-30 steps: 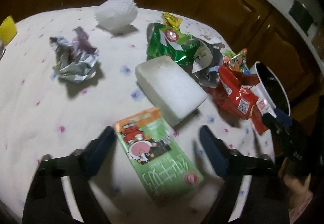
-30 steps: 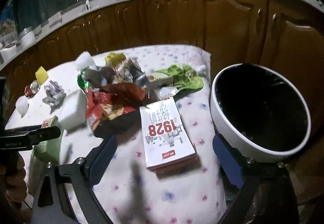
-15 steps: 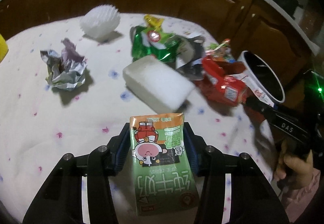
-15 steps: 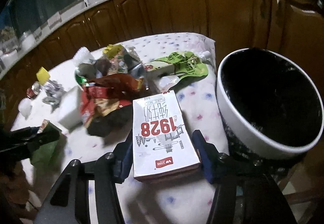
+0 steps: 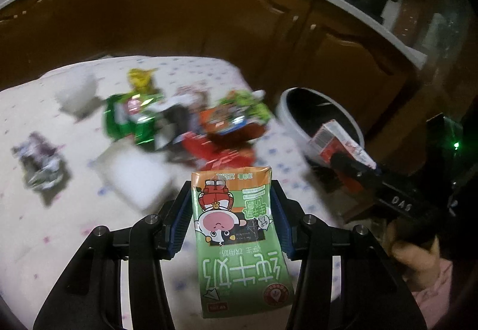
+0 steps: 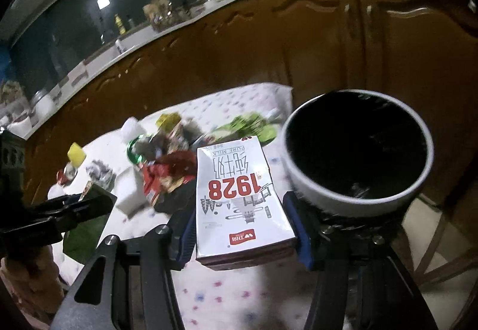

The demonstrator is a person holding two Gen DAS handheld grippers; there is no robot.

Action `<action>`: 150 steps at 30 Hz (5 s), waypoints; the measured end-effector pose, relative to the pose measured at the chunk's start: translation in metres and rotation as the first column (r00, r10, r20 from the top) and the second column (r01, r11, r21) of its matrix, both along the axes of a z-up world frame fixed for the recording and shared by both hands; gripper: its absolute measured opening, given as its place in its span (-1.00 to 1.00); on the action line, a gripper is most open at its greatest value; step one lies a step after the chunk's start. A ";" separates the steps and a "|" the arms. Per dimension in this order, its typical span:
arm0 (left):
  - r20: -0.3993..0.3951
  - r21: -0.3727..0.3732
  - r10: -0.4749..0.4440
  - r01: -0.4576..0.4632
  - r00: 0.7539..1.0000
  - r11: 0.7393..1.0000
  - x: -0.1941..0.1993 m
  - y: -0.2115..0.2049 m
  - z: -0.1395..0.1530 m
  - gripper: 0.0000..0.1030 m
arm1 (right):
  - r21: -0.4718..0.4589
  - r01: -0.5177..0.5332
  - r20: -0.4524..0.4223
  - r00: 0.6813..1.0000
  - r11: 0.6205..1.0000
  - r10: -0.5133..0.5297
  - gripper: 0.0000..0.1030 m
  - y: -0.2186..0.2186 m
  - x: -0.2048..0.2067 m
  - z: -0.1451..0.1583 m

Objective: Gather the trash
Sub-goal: 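Carry both cartons over the trash bin and open both tools to drop them, then move both open tools back over the table toward the trash pile, then grasp the crumpled foil with the left tool while the right tool grasps the red chip bag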

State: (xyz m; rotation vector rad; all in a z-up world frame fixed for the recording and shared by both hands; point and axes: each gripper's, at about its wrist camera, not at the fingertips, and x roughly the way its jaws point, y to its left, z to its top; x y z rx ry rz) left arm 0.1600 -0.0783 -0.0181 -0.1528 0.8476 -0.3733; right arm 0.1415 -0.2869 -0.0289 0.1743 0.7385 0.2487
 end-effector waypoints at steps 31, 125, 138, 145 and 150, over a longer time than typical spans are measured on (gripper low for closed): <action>-0.032 0.152 -0.264 0.266 0.964 0.952 0.124 -0.190 0.014 -0.06 | -0.135 0.150 -0.020 0.988 0.979 -0.155 0.05 -0.117 0.066 0.011; -0.062 0.060 0.403 -0.400 0.913 0.915 0.051 0.200 -0.059 -0.59 | 0.135 -0.144 -0.117 0.980 0.980 0.160 -0.89 0.111 0.032 -0.039; 0.032 -0.036 0.297 -0.296 0.954 0.955 0.009 0.161 -0.001 -0.78 | 0.197 -0.210 -0.046 0.974 0.958 0.223 -0.95 0.095 -0.002 -0.003; 0.062 -0.063 0.171 -0.167 0.983 0.984 0.006 0.113 0.018 -0.78 | 0.189 -0.186 -0.014 0.981 0.964 0.192 -0.95 0.076 -0.013 0.009; 0.072 -0.075 0.094 -0.088 0.993 0.993 0.004 0.082 0.025 -0.78 | 0.182 -0.148 -0.003 0.989 0.972 0.151 -0.95 0.055 -0.015 0.015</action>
